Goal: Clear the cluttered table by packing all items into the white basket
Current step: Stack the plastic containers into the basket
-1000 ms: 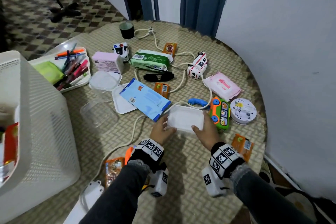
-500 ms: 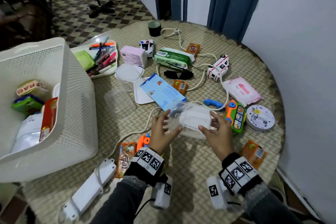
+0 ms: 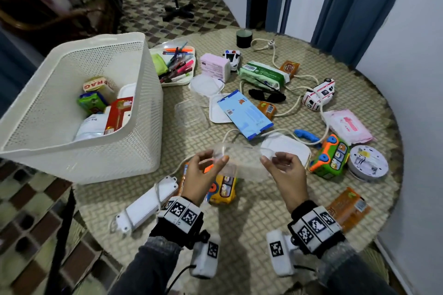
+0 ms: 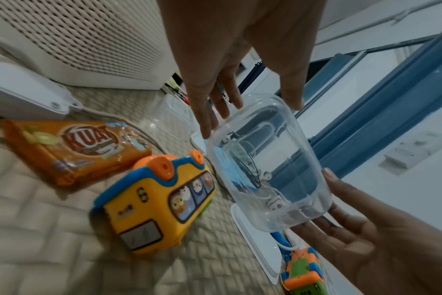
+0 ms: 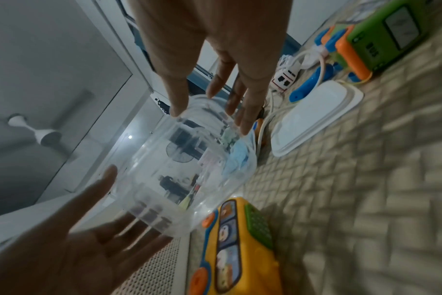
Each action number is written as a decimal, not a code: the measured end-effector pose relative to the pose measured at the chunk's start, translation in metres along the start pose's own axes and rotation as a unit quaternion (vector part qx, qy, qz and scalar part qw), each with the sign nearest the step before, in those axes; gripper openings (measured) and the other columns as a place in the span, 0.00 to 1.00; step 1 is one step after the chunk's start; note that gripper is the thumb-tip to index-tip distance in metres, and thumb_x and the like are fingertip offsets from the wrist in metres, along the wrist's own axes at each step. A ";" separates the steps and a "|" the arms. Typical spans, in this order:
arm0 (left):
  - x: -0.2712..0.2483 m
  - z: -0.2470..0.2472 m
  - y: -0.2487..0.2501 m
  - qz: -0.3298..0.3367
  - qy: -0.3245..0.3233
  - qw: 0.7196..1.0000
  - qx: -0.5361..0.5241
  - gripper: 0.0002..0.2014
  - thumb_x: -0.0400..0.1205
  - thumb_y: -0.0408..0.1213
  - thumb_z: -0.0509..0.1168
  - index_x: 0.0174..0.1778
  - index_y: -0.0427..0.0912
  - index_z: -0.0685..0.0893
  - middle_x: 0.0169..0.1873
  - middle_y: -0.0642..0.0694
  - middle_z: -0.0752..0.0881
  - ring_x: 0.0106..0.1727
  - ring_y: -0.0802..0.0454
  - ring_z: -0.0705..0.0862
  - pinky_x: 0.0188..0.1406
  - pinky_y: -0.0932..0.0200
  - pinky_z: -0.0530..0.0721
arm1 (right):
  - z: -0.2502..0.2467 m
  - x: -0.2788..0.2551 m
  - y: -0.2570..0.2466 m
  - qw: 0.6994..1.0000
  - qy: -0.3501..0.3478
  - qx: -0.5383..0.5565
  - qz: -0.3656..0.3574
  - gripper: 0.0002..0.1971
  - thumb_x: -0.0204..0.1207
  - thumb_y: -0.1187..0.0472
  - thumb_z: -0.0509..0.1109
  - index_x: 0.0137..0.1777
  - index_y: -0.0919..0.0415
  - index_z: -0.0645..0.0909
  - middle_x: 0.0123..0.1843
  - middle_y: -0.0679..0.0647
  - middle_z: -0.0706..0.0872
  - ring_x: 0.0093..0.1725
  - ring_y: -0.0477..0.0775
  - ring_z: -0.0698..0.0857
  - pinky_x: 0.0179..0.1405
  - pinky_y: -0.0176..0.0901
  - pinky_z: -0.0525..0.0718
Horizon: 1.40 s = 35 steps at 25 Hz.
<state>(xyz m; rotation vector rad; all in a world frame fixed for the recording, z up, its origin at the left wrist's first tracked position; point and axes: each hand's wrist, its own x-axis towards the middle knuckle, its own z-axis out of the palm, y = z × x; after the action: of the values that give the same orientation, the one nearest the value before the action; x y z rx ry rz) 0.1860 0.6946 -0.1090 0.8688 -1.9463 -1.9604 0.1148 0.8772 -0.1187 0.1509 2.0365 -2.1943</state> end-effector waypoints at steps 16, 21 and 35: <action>-0.086 -0.119 -0.037 -0.057 -0.072 0.988 -0.123 0.21 0.77 0.43 0.69 0.63 0.34 0.82 0.58 0.42 0.87 0.66 0.49 0.82 0.68 0.50 0.78 | 0.027 -0.124 0.037 0.981 -0.143 0.049 0.118 0.14 0.66 0.60 0.80 0.50 0.60 0.84 0.46 0.47 0.91 0.48 0.46 0.86 0.47 0.37 0.80; -0.092 -0.133 -0.067 -0.064 -0.056 0.996 -0.033 0.12 0.85 0.33 0.60 0.62 0.35 0.81 0.54 0.45 0.86 0.50 0.59 0.85 0.44 0.68 0.84 | 0.028 -0.149 0.057 0.980 -0.125 0.037 0.148 0.21 0.71 0.72 0.74 0.63 0.58 0.78 0.57 0.54 0.86 0.51 0.46 0.86 0.44 0.34 0.84; -0.085 -0.143 -0.107 -0.064 -0.040 0.993 0.092 0.21 0.81 0.22 0.63 0.71 0.32 0.72 0.61 0.38 0.80 0.60 0.46 0.80 0.53 0.61 0.83 | 0.041 -0.151 0.084 0.974 -0.121 -0.136 0.132 0.38 0.69 0.75 0.76 0.77 0.63 0.65 0.65 0.63 0.81 0.56 0.56 0.83 0.49 0.41 0.84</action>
<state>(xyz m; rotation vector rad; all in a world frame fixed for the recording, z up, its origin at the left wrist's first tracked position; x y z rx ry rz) 0.3592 0.6328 -0.1829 0.9976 -2.1964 -1.9358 0.2787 0.8358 -0.1724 0.1082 2.0202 -1.6735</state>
